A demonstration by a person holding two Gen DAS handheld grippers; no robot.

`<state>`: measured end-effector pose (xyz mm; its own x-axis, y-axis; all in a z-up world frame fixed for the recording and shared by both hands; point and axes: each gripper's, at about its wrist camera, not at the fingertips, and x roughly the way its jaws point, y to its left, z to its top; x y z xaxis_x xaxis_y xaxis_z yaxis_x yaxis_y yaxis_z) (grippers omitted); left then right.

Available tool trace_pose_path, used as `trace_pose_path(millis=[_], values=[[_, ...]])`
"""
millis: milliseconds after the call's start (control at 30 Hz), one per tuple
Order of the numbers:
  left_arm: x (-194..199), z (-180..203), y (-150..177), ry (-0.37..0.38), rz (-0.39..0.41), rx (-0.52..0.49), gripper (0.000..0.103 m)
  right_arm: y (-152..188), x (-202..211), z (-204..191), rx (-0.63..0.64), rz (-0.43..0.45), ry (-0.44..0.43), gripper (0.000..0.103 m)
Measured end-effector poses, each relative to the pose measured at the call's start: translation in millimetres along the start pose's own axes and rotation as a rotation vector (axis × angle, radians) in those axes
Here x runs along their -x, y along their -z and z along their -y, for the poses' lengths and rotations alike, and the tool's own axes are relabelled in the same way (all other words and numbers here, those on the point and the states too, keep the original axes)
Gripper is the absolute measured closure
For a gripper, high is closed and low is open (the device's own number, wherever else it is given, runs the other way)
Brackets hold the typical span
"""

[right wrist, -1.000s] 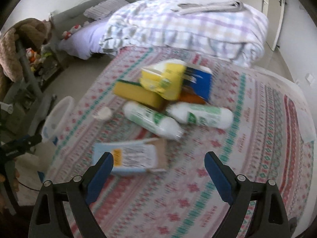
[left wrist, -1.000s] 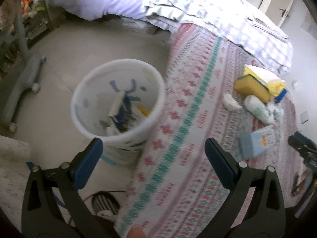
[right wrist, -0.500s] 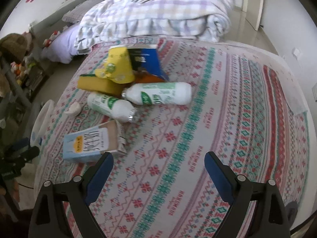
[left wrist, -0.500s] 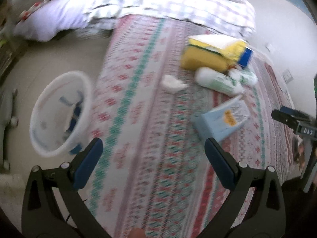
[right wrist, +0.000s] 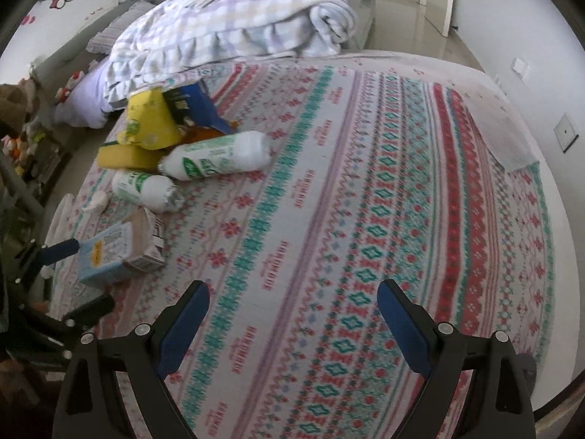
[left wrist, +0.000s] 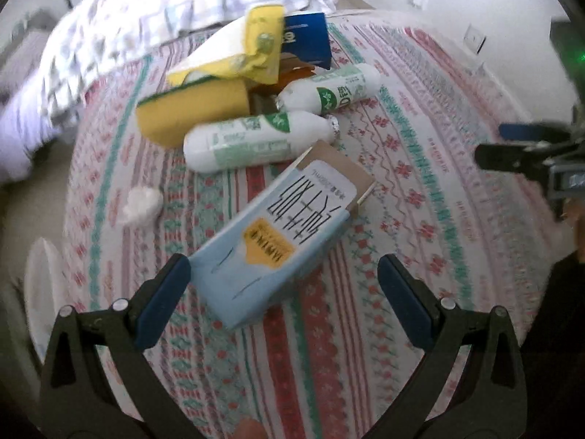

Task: Collect trash
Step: 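Move both tools back to the pile, left tool approaching the light blue milk carton, then grasp the light blue milk carton with the left tool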

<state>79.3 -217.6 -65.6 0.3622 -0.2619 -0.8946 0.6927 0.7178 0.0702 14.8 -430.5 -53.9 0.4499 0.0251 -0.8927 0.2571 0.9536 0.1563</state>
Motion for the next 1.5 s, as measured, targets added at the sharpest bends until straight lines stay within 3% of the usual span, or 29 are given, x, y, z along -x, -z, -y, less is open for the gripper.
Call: trace_pose_path(millis=[333, 400, 467, 567, 667, 767, 1233, 1500], values=[[-13.2, -9.2, -13.5, -0.048, 0.008, -0.002, 0.005, 1.6, -4.9, 4.7, 0.000, -0.020, -0.003, 0.009], [-15.8, -9.6, -15.2, -0.054, 0.011, -0.015, 0.010, -0.4, -7.4, 3.5, 0.000, -0.026, -0.004, 0.009], [-18.7, -9.6, -14.7, -0.055, 0.003, -0.026, 0.028, -0.9, -8.9, 2.7, 0.001, -0.028, -0.006, 0.009], [-20.8, -10.4, -13.6, -0.058, -0.015, -0.022, 0.046, -1.5, -11.1, 2.0, -0.001, -0.031, -0.005, 0.009], [-18.1, -18.0, -14.5, -0.032, -0.014, 0.031, 0.058, -2.7, -13.2, 2.1, -0.006, -0.036, -0.004, 0.009], [-7.7, -21.5, -14.3, -0.005, 0.007, 0.069, 0.063, -4.2, -14.3, 0.5, -0.005, -0.036, -0.006, 0.009], [44.2, -49.3, 8.5, 0.096, 0.088, 0.210, 0.064, -38.7, -21.2, -31.7, 0.006, -0.032, -0.112, 0.009], [65.6, -85.1, 24.4, 0.055, 0.148, 0.345, 0.064, -69.7, -35.2, -73.0, 0.185, 0.017, -0.067, 0.009]])
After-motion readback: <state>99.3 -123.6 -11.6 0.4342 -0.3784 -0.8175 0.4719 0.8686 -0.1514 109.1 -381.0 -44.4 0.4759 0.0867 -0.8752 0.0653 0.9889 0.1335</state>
